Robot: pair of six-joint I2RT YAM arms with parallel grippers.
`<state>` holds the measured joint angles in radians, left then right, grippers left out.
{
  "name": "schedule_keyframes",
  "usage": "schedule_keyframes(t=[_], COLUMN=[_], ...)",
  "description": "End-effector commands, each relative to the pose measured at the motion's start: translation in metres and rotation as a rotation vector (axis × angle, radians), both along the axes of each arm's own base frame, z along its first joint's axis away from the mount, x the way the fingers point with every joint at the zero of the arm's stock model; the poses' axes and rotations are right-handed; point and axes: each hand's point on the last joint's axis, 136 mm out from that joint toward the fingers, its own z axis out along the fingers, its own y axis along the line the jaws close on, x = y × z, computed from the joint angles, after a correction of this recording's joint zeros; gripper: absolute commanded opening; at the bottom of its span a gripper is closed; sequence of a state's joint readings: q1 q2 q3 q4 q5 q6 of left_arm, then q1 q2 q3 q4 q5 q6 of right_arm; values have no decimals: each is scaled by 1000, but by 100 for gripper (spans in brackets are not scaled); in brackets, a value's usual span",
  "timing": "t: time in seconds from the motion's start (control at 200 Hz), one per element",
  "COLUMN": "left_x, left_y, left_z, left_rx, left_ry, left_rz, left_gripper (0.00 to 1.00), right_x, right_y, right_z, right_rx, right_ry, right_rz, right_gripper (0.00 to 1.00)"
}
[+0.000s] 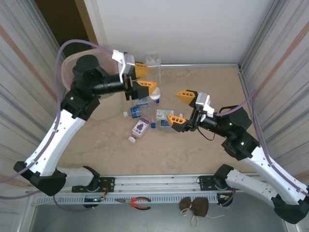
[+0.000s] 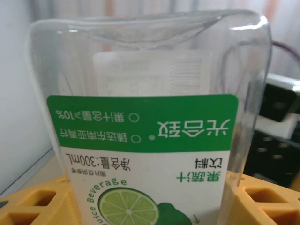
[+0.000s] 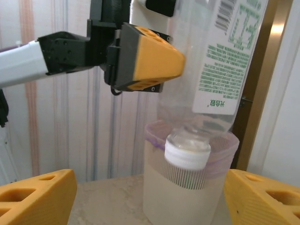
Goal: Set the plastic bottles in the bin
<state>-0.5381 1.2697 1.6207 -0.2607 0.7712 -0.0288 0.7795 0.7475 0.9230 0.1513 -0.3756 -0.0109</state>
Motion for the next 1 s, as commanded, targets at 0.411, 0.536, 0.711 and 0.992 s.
schedule_keyframes(t=[0.411, 0.536, 0.711, 0.992], left_x=[155, 177, 205, 232], left_y=[192, 226, 256, 252], left_z=[-68, -82, -110, -176], left_rx=[153, 131, 134, 200], left_ry=[434, 501, 611, 840], left_rz=[906, 990, 1072, 998], left_gripper=[29, 27, 25, 22], right_x=[8, 8, 9, 12], right_y=[-18, -18, -17, -15], right_z=[8, 8, 8, 3], right_rx=[-32, -33, -36, -48], right_ry=[-16, -16, -12, -1], right_rz=[-111, -113, -112, -114], right_gripper=[83, 82, 83, 83])
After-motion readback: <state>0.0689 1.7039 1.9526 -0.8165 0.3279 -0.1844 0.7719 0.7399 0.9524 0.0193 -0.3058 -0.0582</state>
